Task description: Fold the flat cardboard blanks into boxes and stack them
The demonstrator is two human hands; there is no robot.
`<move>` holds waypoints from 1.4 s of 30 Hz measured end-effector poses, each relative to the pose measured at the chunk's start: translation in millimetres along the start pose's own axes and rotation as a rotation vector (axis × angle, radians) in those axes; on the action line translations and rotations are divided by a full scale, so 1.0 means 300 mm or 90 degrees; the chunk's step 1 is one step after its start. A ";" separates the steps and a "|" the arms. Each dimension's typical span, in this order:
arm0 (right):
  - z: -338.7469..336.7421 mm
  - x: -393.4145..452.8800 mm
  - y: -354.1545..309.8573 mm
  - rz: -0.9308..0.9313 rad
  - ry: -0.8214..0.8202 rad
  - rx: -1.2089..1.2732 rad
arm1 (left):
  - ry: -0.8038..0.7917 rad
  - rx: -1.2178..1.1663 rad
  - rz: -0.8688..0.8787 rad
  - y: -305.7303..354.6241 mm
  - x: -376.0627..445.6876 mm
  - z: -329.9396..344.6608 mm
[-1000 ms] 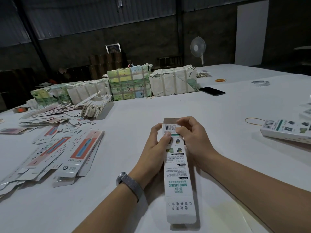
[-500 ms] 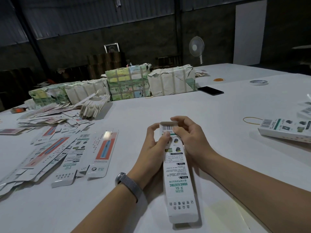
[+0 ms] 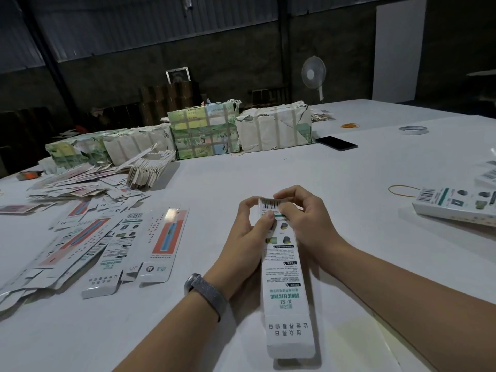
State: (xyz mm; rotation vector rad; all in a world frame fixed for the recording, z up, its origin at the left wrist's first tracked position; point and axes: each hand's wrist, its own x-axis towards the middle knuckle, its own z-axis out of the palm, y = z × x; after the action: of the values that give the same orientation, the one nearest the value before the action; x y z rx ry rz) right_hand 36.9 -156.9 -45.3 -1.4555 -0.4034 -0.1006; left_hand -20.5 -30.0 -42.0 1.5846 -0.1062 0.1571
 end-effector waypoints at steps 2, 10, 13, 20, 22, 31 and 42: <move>0.000 0.001 -0.003 0.006 0.005 -0.001 | 0.000 -0.007 0.006 -0.002 0.000 0.000; -0.006 0.008 0.002 0.040 0.038 0.026 | -0.027 -0.003 0.005 0.008 -0.010 0.007; -0.009 0.013 0.004 0.031 0.050 -0.008 | -0.040 -0.004 0.001 0.011 -0.013 0.010; -0.012 0.018 -0.001 0.038 0.047 -0.001 | -0.053 0.000 0.008 0.014 -0.015 0.007; -0.012 0.014 -0.002 0.073 0.020 0.027 | -0.051 0.000 0.016 0.012 -0.014 0.008; -0.019 0.013 -0.021 0.088 0.005 0.001 | -0.075 0.033 0.003 0.013 -0.016 0.007; -0.017 0.014 -0.023 0.101 0.003 0.074 | -0.106 0.051 -0.013 0.003 -0.008 -0.002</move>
State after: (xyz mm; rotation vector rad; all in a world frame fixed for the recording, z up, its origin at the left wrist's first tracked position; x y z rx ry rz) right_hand 39.6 -162.0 -37.7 -1.3671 -0.2852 0.0460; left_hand -22.9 -29.4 -41.6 1.6767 -0.2155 0.0144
